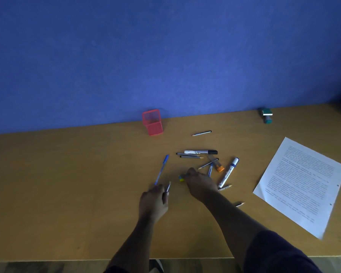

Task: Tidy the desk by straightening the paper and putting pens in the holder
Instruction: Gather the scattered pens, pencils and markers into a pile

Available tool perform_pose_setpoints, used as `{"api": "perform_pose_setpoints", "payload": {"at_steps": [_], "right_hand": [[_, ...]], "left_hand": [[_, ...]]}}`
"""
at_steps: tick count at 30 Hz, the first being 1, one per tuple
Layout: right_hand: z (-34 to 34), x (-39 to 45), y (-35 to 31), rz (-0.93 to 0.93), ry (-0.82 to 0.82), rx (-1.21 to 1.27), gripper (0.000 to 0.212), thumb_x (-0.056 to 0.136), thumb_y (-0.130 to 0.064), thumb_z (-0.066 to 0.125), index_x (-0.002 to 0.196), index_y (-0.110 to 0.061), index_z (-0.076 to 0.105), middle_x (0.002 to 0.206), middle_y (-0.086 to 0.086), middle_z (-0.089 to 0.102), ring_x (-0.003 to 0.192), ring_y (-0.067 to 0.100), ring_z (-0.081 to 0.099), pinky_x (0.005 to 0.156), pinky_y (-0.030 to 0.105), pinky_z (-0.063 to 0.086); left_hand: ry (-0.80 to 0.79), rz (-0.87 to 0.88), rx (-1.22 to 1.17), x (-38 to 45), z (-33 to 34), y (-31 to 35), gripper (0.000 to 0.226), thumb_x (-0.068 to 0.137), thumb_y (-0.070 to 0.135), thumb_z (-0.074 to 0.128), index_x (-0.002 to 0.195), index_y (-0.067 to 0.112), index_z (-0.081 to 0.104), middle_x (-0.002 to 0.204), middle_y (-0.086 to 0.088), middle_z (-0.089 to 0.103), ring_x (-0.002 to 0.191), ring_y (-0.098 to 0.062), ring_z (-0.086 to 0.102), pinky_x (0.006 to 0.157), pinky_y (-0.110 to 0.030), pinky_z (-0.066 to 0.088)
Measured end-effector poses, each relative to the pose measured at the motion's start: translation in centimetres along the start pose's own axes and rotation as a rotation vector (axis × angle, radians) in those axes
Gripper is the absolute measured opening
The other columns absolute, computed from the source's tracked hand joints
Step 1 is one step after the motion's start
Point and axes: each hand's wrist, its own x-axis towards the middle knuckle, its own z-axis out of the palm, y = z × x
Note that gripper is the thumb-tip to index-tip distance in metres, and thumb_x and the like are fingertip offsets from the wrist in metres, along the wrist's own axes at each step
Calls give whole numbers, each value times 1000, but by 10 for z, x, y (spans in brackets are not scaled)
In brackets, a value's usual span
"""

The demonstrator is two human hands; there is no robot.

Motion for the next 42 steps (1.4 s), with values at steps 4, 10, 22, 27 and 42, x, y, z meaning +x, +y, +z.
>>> {"api": "perform_pose_setpoints", "payload": {"at_steps": [4,10,22,27,42], "right_hand": [[-3,27,-21,116,-66,124,39,93,-15,48,130,-26,57,127,6,46,105,34,60,85,44,54],[-3,71,-70,-59,-182,211,54,88,-4,47,141,-12,46,145,11,40,127,33,49,103,43,45],[-10,69,12,267,102,1,74,89,-8,48,154,-30,20,165,6,5,151,30,8,119,44,20],[-7,74,30,204,12,56,68,92,-1,40,149,-38,30,161,-6,19,150,23,11,112,42,36],[8,62,-24,-166,162,435,60,84,1,52,136,-28,54,141,-6,55,125,16,55,98,26,48]], "left_hand": [[4,-172,-17,-6,-8,-28,18,90,39,57,84,22,58,82,2,67,79,-25,68,73,-33,45],[148,-182,-61,-30,-1,-34,27,72,35,73,84,21,54,89,0,53,83,-27,59,71,-38,49],[-34,-88,12,17,10,-41,68,105,45,33,159,32,-5,168,0,-13,156,-20,1,125,-40,15],[47,-124,-4,9,13,-50,67,104,42,38,161,27,5,169,-6,1,155,-22,13,125,-41,18],[67,64,-34,45,5,-2,64,100,32,48,157,18,24,161,-1,32,150,-18,27,121,-38,29]]}}
